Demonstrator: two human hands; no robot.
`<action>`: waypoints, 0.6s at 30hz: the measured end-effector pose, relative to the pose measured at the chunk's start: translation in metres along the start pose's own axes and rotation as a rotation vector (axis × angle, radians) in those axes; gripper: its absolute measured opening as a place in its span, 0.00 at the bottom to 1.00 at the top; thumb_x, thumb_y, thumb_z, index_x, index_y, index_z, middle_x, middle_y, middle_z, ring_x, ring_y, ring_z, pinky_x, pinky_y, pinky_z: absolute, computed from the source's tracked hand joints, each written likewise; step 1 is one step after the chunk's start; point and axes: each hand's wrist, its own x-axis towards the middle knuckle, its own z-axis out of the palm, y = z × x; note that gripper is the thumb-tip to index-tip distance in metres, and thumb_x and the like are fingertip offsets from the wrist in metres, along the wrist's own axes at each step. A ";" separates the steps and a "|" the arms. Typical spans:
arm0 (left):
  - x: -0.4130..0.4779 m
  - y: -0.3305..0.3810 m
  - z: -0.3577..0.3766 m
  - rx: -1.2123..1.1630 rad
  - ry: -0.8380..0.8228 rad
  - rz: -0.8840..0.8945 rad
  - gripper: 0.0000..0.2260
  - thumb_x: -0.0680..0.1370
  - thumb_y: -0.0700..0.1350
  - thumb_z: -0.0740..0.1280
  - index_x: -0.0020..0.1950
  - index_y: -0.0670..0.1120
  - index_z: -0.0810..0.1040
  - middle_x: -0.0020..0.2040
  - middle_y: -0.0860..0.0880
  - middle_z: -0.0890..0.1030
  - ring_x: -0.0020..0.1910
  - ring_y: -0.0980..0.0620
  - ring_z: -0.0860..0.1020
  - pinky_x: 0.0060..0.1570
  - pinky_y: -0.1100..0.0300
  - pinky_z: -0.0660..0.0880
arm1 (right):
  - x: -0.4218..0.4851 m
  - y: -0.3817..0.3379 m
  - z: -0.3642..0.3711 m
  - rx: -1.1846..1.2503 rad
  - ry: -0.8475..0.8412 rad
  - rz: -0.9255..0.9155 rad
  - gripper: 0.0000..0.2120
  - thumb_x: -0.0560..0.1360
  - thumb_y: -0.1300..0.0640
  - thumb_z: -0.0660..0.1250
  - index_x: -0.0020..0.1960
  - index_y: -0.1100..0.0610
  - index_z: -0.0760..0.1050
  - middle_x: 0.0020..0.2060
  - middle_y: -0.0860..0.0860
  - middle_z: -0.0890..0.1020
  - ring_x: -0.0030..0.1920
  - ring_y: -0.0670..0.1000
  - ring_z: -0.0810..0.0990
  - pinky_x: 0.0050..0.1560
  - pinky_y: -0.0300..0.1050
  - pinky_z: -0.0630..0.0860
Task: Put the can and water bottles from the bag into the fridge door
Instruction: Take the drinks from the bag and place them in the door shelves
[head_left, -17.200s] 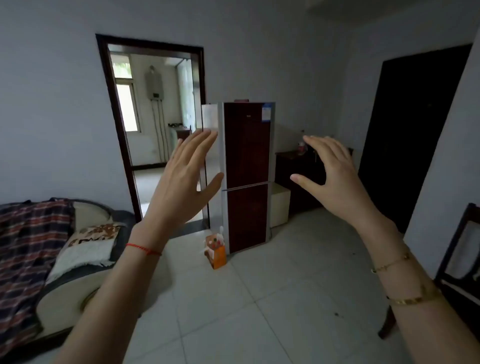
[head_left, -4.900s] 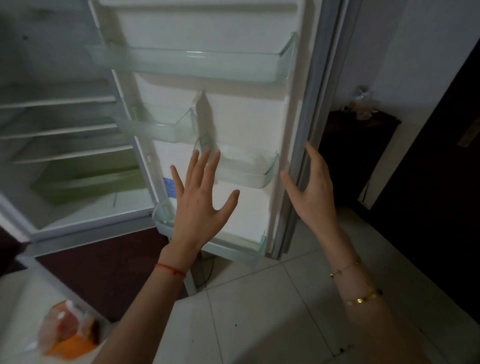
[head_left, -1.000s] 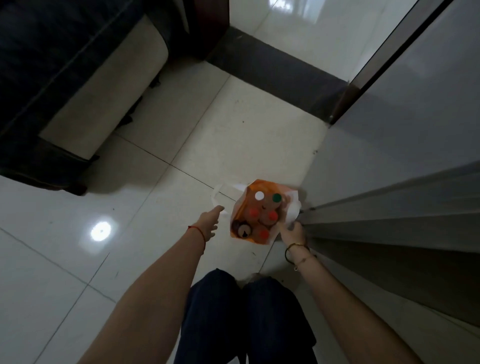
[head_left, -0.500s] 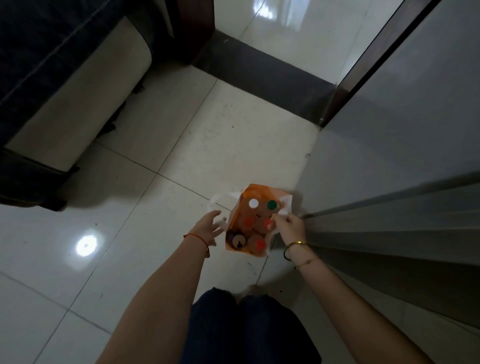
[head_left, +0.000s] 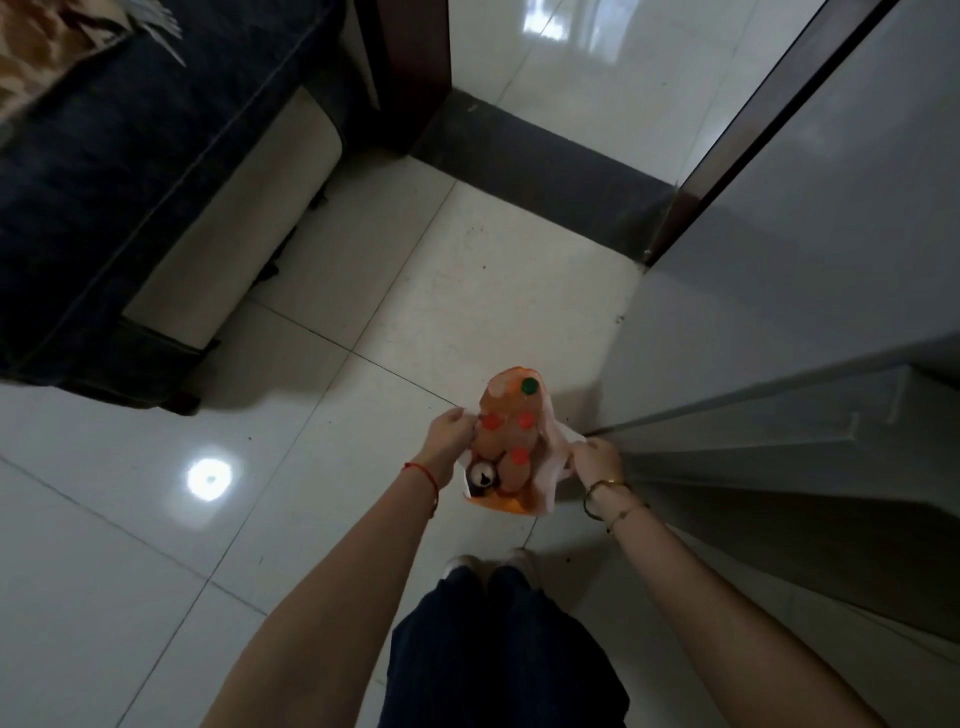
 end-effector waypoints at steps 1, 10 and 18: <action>-0.011 0.004 -0.001 -0.003 0.023 0.025 0.04 0.78 0.38 0.62 0.47 0.41 0.75 0.34 0.47 0.72 0.33 0.52 0.67 0.34 0.60 0.67 | -0.008 -0.006 -0.004 -0.017 -0.007 -0.013 0.12 0.73 0.62 0.59 0.31 0.57 0.67 0.37 0.59 0.75 0.39 0.55 0.73 0.33 0.43 0.64; -0.175 0.061 -0.046 0.019 0.088 0.155 0.09 0.80 0.41 0.61 0.50 0.38 0.79 0.33 0.50 0.68 0.34 0.53 0.68 0.34 0.65 0.71 | -0.152 -0.035 -0.054 -0.090 -0.166 -0.089 0.14 0.73 0.62 0.59 0.29 0.58 0.68 0.28 0.53 0.74 0.30 0.51 0.70 0.32 0.42 0.64; -0.337 0.123 -0.062 0.185 0.044 0.353 0.16 0.79 0.44 0.62 0.49 0.30 0.78 0.33 0.47 0.70 0.32 0.53 0.67 0.33 0.61 0.66 | -0.276 -0.050 -0.131 -0.097 -0.252 -0.164 0.09 0.74 0.62 0.61 0.35 0.59 0.72 0.29 0.51 0.76 0.32 0.50 0.71 0.36 0.42 0.68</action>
